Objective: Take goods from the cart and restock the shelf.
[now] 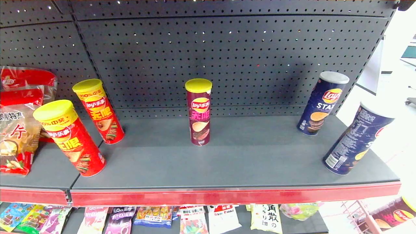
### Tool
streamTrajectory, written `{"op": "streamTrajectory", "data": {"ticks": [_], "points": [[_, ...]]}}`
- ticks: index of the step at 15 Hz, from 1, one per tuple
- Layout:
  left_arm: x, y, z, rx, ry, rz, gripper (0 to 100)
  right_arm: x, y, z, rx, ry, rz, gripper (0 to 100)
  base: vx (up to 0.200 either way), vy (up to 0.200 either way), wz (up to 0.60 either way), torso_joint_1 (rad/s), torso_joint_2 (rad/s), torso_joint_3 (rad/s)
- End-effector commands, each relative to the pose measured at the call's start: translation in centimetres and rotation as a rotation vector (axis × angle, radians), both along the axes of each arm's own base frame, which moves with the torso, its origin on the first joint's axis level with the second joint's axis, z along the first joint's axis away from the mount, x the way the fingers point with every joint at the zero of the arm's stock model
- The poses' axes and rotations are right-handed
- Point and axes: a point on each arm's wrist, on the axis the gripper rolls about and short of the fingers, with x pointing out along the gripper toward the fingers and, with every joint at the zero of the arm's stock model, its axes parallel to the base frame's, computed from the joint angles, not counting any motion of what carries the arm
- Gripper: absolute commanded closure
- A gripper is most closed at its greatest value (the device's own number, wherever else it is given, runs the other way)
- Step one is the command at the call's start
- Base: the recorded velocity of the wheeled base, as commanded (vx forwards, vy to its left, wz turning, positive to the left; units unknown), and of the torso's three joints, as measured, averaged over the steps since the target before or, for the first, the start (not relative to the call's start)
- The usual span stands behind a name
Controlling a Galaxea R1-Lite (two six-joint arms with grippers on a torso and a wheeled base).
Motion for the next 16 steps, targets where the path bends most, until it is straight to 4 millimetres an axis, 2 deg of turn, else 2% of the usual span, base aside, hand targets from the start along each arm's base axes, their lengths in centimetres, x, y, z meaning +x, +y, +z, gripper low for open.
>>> {"op": "streamTrajectory", "data": {"ticks": [1,15,16], "points": [[0.01,0.00,0.00,0.000,0.001,0.000,0,0.00,0.00,0.00,-0.002,0.000,0.001,0,0.000,0.000,0.00,0.000,0.00,0.000],[0.01,0.00,0.00,0.002,0.001,0.000,0,0.01,0.00,0.01,-0.002,0.001,0.002,0,0.000,0.000,0.00,0.000,0.00,0.000],[0.01,0.00,0.00,0.002,0.001,-0.001,0,0.01,0.00,0.01,-0.002,0.001,0.002,0,0.000,-0.200,0.00,-0.002,0.00,0.002]]}}
